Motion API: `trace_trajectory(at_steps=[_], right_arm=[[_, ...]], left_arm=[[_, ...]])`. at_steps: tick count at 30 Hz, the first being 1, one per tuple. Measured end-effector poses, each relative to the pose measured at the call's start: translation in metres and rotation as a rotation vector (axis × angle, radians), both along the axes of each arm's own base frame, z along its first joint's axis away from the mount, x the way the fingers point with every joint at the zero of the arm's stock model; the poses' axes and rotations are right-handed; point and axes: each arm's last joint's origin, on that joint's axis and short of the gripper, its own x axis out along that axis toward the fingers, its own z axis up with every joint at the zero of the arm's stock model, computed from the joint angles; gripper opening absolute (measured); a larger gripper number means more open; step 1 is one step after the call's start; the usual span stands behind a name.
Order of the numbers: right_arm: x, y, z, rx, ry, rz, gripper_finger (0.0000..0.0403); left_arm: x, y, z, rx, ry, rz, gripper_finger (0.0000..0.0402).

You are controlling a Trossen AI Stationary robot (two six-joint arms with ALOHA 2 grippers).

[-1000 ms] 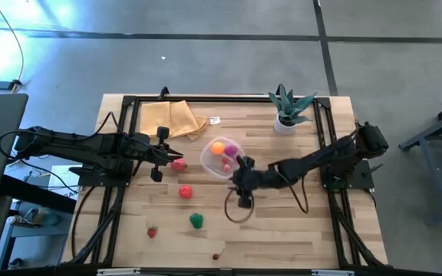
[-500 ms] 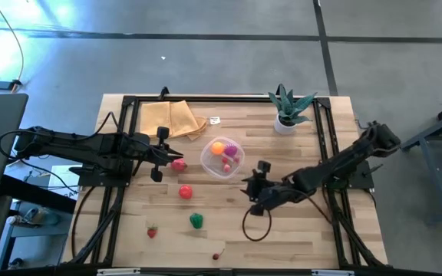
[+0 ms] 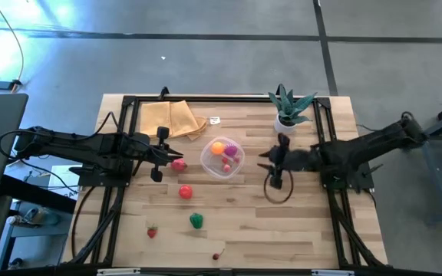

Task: Pick and placing Produce into tupperware
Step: Put the dragon fruit into the transparent bin

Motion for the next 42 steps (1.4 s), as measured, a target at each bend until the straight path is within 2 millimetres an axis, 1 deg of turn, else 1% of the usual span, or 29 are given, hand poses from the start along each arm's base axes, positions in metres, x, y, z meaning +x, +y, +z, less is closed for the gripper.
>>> trace_trajectory(at_steps=[4,12,15,20,24,28,32,42], right_arm=[[-0.013,-0.015,-0.006,0.004,-0.053,0.094,0.0145],[-0.027,-0.028,-0.026,-0.001,-0.039,0.157,0.0141],[-0.029,-0.034,-0.027,-0.024,-0.029,0.168,0.0127],[-0.033,-0.051,-0.023,-0.039,-0.039,0.199,0.0090],[-0.038,-0.066,-0.022,-0.020,-0.037,0.193,0.0066],[-0.042,-0.077,-0.021,0.005,-0.047,0.177,0.0052],[-0.043,-0.082,-0.020,0.006,-0.051,0.154,0.0046],[-0.044,-0.083,-0.021,-0.006,-0.044,0.110,0.0046]], left_arm=[[0.000,0.000,0.000,0.000,0.000,0.000,0.0019],[0.000,0.000,0.000,0.000,0.000,0.000,0.0019],[0.000,0.000,0.000,0.000,0.000,0.000,0.0019],[0.000,0.000,0.000,0.000,0.000,0.000,0.0019],[0.000,0.000,0.000,0.000,0.000,0.000,0.0019],[0.000,0.000,0.000,0.000,0.000,0.000,0.0019],[0.000,0.000,0.000,0.000,0.000,0.000,0.0019],[0.000,0.000,0.000,0.000,0.000,0.000,0.0019]])
